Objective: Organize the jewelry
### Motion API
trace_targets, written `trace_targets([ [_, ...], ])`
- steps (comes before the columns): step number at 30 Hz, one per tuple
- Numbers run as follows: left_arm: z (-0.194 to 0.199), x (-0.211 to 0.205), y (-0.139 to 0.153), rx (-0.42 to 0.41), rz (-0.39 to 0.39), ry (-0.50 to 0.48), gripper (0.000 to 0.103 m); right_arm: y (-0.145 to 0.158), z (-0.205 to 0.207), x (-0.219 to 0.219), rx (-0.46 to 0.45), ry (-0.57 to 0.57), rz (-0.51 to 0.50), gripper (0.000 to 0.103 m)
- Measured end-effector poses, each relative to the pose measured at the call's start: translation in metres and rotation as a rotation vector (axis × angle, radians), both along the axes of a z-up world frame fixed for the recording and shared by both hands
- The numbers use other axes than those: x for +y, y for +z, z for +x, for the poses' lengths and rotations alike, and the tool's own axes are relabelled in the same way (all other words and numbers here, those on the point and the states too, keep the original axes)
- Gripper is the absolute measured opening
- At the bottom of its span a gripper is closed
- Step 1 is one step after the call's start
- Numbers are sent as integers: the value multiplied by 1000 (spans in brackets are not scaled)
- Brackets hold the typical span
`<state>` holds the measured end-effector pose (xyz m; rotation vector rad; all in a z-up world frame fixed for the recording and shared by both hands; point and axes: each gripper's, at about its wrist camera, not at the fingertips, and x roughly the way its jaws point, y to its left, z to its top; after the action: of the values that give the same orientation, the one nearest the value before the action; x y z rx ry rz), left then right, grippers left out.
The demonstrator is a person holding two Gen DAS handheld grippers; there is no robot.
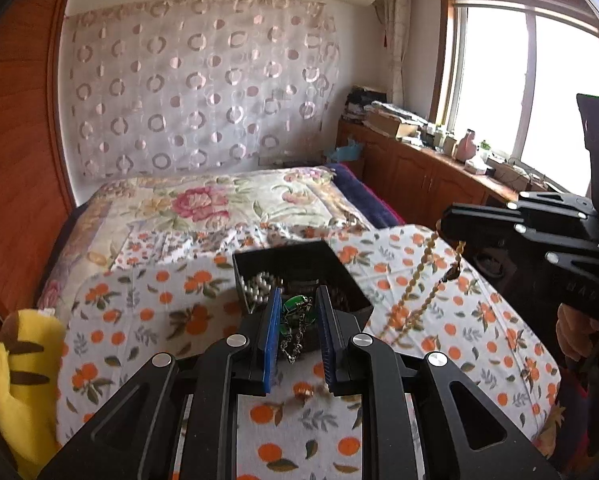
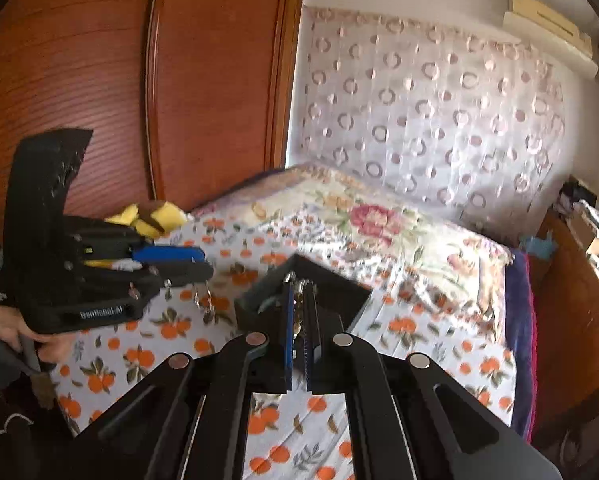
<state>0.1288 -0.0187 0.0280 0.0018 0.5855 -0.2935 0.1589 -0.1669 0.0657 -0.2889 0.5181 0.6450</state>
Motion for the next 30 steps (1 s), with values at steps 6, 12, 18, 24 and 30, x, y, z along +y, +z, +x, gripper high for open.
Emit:
trace_targets([
  [6,10,0,20,-33,-8,-3,16,31,6,1,-64,5,22,5],
  [12,26,-4,29,-46,-2,-11,16,49,19,-2,-103,-10,22,5],
  [18,47,-8,21,-18,1,-17,16,53,40,-5,-101,-23,37,5],
  [24,63,-8,13,6,-6,-22,16,40,57,-1,-76,-18,36,5],
  [30,73,-9,12,18,-19,-39,17,41,69,0,-70,-16,63,5],
])
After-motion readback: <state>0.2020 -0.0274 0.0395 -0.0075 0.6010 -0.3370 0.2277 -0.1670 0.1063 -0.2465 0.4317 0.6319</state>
